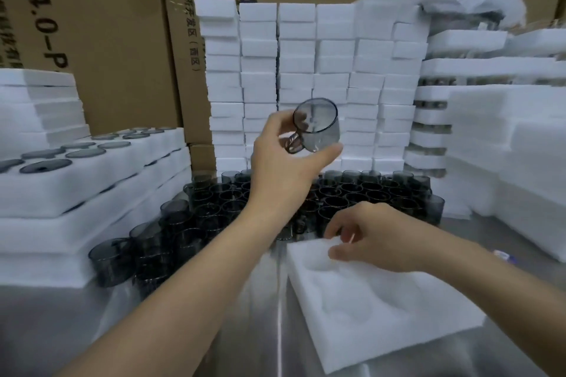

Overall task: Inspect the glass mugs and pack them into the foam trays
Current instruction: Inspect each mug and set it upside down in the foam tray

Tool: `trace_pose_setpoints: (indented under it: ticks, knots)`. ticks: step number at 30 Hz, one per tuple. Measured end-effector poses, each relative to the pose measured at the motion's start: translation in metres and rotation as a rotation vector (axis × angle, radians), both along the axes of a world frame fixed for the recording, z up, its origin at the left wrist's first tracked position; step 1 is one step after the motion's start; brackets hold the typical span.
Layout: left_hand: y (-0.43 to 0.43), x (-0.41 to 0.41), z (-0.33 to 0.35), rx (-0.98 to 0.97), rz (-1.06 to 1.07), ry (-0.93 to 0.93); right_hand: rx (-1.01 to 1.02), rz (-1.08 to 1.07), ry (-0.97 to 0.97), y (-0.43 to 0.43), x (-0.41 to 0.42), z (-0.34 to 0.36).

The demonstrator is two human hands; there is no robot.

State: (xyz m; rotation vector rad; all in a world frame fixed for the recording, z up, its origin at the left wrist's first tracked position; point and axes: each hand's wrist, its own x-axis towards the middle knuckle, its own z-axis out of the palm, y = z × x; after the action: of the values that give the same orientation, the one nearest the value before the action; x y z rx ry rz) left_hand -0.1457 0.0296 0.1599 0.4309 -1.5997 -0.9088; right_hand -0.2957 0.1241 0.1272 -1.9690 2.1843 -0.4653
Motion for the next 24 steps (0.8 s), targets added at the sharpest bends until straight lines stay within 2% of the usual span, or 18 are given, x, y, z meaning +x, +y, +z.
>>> trace_pose_setpoints:
  ticks: [3,6,7,9,12,14,20,24]
  knots:
    - [0.009,0.007,0.055,-0.355,0.111,0.056,-0.346,-0.053,-0.138,-0.016,0.006,0.046]
    - [0.016,0.017,0.086,-0.578,0.222,0.106,-0.764,0.041,-0.512,-0.012,0.011,0.103]
    - [0.017,0.021,0.089,-0.631,0.247,0.089,-0.859,0.118,-0.541,-0.007,0.012,0.116]
    - [0.018,0.029,0.091,-0.730,0.270,-0.004,-0.963,0.249,-0.379,0.005,0.015,0.129]
    - [0.015,0.043,0.092,-0.821,0.262,-0.169,-0.984,0.274,-0.051,0.021,0.017,0.133]
    - [0.011,0.050,0.093,-0.840,0.260,-0.273,-0.923,0.262,0.055,0.028,0.017,0.132]
    - [0.002,0.050,0.087,-0.761,0.237,-0.451,-0.782,0.180,0.113,0.031,0.015,0.132]
    - [-0.003,0.054,0.090,-0.599,0.099,-0.451,-0.736,0.195,0.027,0.031,0.013,0.133]
